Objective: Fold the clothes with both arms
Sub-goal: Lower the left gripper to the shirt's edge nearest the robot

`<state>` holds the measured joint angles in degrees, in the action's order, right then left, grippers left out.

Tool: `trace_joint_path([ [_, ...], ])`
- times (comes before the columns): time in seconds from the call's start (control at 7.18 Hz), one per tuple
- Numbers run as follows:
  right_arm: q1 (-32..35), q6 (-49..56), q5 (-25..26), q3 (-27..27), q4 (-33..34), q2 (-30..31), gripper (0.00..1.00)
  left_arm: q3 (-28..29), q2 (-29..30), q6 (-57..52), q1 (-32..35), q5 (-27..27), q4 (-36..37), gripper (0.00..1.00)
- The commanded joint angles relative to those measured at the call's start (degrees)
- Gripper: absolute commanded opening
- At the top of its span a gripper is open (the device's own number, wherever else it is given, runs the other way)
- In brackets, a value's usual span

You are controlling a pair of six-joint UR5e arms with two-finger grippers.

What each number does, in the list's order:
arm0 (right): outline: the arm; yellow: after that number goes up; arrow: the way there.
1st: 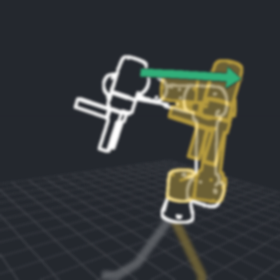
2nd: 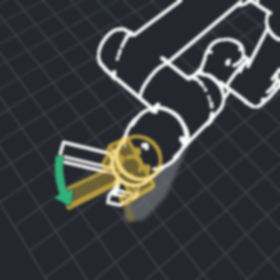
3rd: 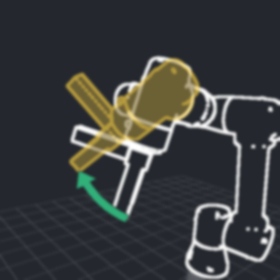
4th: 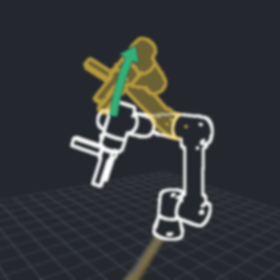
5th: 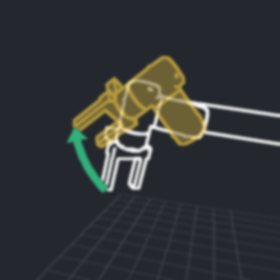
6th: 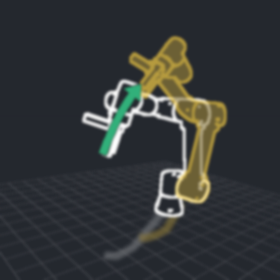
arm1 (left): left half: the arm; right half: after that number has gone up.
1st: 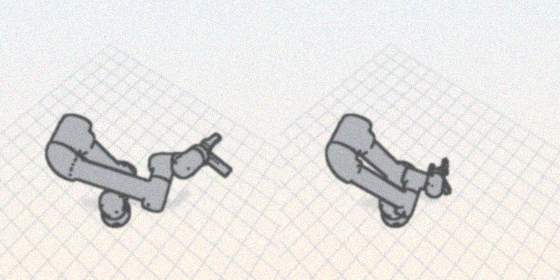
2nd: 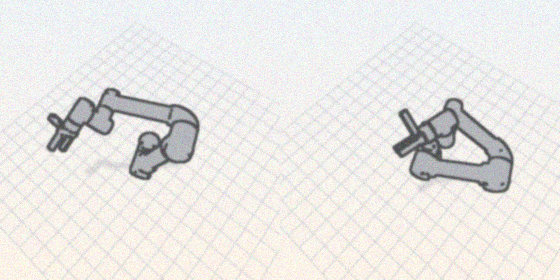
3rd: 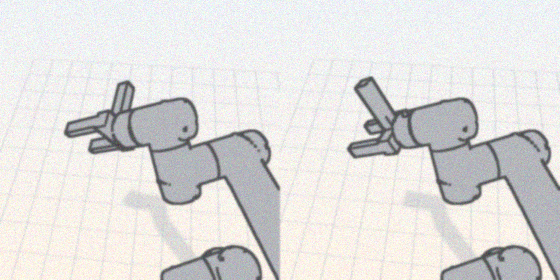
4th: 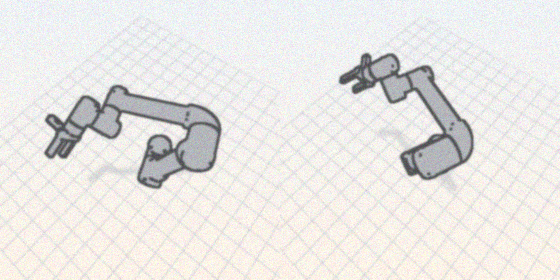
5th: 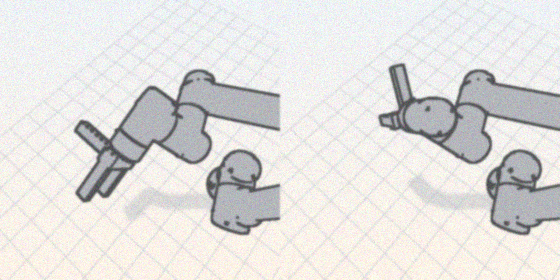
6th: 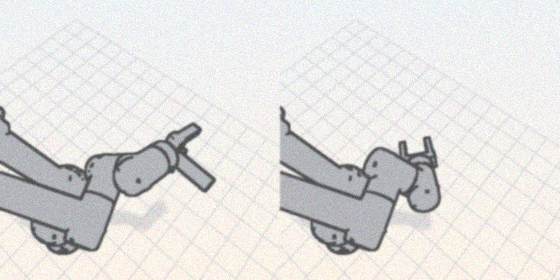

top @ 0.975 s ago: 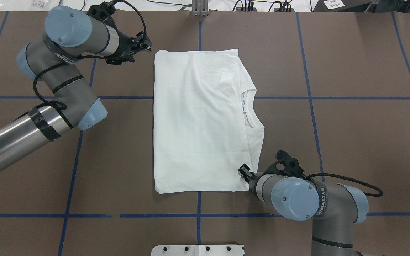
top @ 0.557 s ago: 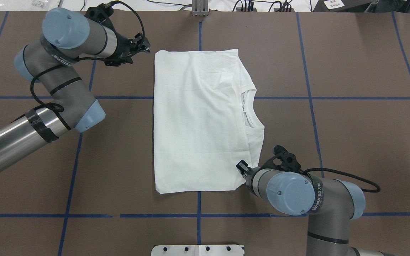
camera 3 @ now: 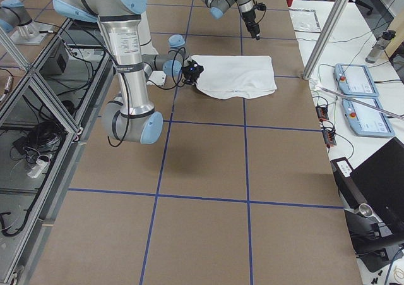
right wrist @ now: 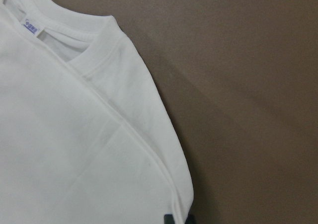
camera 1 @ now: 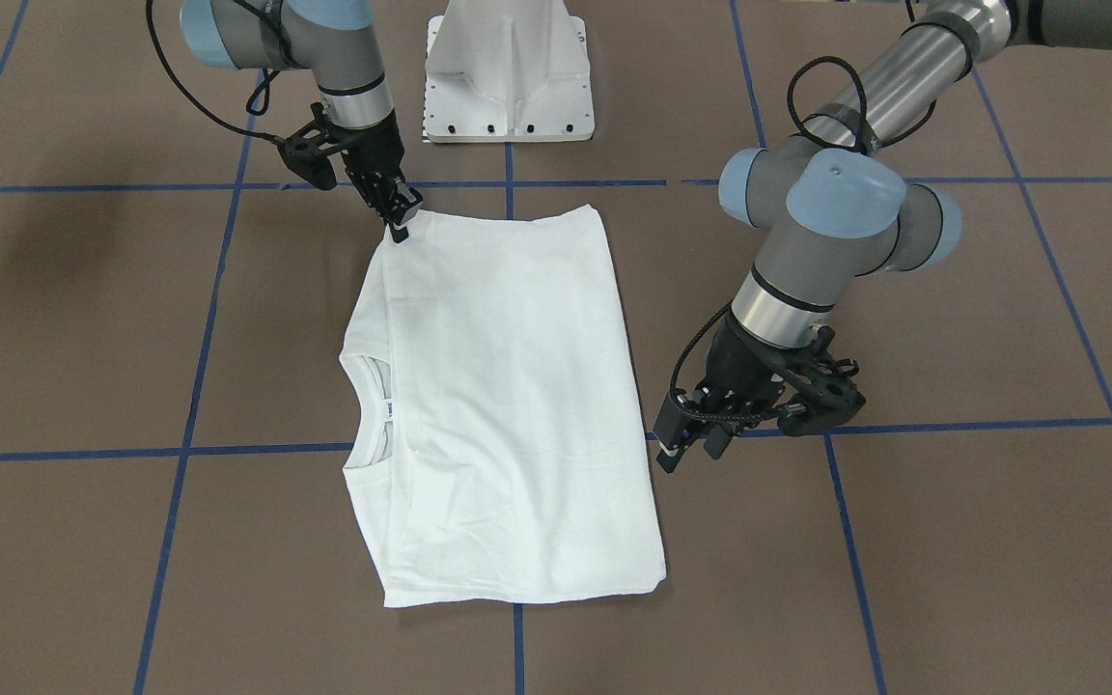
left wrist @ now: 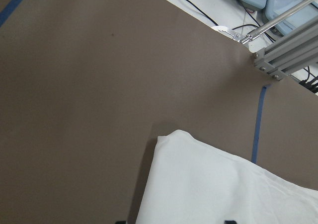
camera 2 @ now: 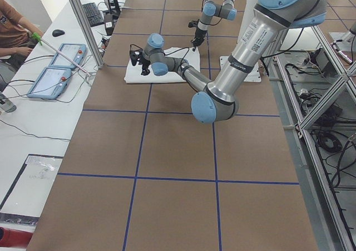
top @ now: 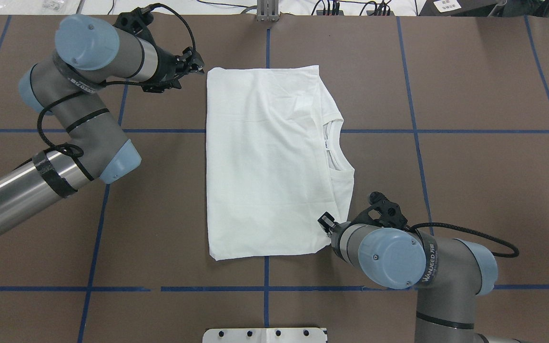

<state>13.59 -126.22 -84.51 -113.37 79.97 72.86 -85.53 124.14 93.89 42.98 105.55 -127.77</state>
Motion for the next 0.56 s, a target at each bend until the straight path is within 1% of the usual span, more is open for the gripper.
trace_joint_path([
  [0.0,-1.7,-1.6,-0.2,-2.3,1.9,1.0,0.00,-14.3,-8.3,13.6,-11.3,-2.7,2.1,0.72],
  [0.14,-1.8,-1.6,-0.2,-2.6,1.9,1.1,0.00,-20.5,-10.1,18.3,-20.0,-9.2,7.7,0.72],
  [0.28,-1.9,-1.6,-0.3,-3.3,2.0,1.1,0.00,-23.3,-11.7,21.7,-26.2,-13.5,11.1,0.72],
  [0.42,-1.9,-1.6,-0.3,-3.4,2.0,1.1,0.00,-24.5,-14.8,23.4,-29.8,-14.3,11.8,0.73],
])
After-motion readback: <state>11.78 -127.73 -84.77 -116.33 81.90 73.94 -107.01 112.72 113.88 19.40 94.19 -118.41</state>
